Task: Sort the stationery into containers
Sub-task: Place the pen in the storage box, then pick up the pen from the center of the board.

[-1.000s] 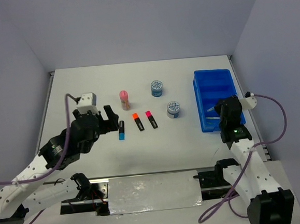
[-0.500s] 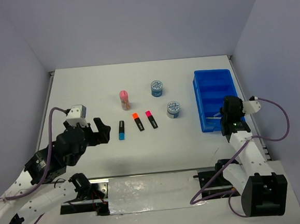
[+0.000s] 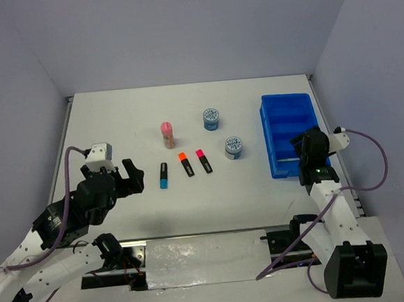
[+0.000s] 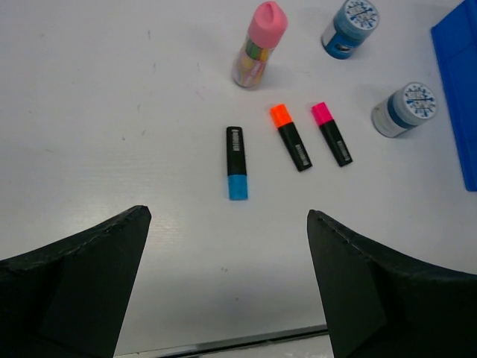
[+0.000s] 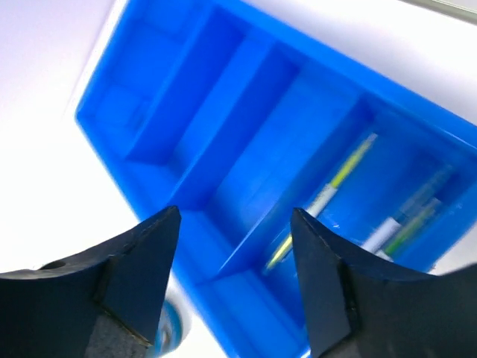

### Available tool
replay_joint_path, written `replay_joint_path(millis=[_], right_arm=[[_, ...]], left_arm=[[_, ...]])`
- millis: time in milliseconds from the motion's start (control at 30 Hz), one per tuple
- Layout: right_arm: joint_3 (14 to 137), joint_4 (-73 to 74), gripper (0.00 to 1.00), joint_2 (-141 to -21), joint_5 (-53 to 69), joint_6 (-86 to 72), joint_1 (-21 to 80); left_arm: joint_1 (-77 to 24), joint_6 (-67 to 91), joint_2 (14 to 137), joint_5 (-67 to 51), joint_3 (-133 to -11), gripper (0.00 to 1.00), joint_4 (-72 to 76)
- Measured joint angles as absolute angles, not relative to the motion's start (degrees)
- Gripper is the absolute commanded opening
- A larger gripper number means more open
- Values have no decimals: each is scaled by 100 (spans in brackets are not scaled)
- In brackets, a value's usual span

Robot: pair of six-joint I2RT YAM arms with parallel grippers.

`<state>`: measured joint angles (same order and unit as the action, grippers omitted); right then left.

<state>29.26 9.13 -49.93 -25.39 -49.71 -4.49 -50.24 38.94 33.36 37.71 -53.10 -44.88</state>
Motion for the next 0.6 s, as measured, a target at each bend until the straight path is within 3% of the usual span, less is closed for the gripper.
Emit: replay_joint_path(millis=[67,167,300,400,600], right_arm=[[2985,910,78,-4770,-2246,-4729,-449],[3306,913,81,-4619,-1704,-4213,-283],[4217,945,81,-4930,-1262,-3341,982],[4954,1037,92,-5527,-974,-2698,2156],[5756,1278,93,-7452,-779,-1855,3518]], left_arm=[[-5028,4003,3470,3944,-5328,99,-4606],[-5028,4276,3931,4246,-5474,99,-4919],[-4630,4458,4689,4250,-5636,99,-5015],[-3787,4331,5142,3868,-5636,99,-4838],[-2423,3691,5546,2985,-5647,96,-4611]])
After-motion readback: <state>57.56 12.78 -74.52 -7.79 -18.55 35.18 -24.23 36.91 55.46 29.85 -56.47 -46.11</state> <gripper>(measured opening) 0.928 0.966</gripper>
